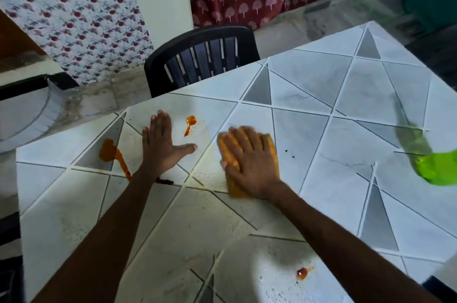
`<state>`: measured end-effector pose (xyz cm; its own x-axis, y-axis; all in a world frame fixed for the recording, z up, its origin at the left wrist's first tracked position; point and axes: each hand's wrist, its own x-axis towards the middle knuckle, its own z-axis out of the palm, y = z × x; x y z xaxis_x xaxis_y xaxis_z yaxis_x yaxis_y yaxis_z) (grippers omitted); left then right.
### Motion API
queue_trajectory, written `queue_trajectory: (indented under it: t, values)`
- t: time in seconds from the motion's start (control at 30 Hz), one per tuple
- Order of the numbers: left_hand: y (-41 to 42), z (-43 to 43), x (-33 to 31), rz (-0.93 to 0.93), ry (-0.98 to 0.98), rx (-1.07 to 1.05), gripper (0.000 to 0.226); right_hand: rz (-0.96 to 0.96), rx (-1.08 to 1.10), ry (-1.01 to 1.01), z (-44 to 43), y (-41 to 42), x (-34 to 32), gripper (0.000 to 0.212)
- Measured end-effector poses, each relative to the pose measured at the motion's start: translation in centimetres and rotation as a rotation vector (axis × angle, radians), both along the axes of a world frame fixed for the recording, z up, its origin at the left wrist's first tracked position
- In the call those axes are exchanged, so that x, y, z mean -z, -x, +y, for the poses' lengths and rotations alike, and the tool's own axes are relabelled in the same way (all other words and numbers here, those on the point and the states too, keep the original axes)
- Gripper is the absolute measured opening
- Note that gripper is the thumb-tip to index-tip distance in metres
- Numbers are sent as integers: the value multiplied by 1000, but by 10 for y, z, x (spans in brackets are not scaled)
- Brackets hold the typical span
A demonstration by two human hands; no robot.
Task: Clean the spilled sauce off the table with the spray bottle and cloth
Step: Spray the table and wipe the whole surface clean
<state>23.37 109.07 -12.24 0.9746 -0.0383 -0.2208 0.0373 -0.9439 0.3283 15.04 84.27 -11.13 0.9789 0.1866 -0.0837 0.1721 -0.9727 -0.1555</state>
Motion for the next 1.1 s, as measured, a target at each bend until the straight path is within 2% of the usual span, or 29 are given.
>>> queue_trajectory:
  t: [0.07,0.13,0.27,0.37,0.43,0.53,0.67,0.73,0.8,0.87,0.93,1.0,1.1]
  values:
    - [0,-5,-4,19,29,-32,120,18,-125,0,-17,53,-5,68]
    - [7,-15,-10,3,68,-91,117,18,-103,9,-59,83,-3,68]
    - [41,-46,-20,-65,185,-274,110,14,334,20,-125,51,3,71]
    - [68,-69,-16,-4,234,-197,106,1,461,-13,-100,-1,5,73]
    - [84,-81,-15,31,205,-131,104,6,354,-5,-73,-4,7,71]
    - [101,-86,-12,35,141,-52,103,-13,64,-5,-55,51,7,66]
    - [102,-80,-8,41,185,-16,103,43,-159,38,-96,136,-1,71]
    - [103,-79,-8,45,188,-5,102,52,-128,53,-140,148,-1,71]
    - [105,-80,-9,25,175,2,102,67,58,51,-170,134,1,71]
    - [104,-81,-9,28,156,4,103,39,298,35,-170,105,4,71]
    - [103,-82,-10,46,149,-3,103,31,421,4,-144,81,6,73]
    - [103,-82,-14,47,140,-1,102,36,333,13,-111,81,9,73]
    - [117,-85,-18,-15,115,-23,96,35,45,7,-83,132,4,71]
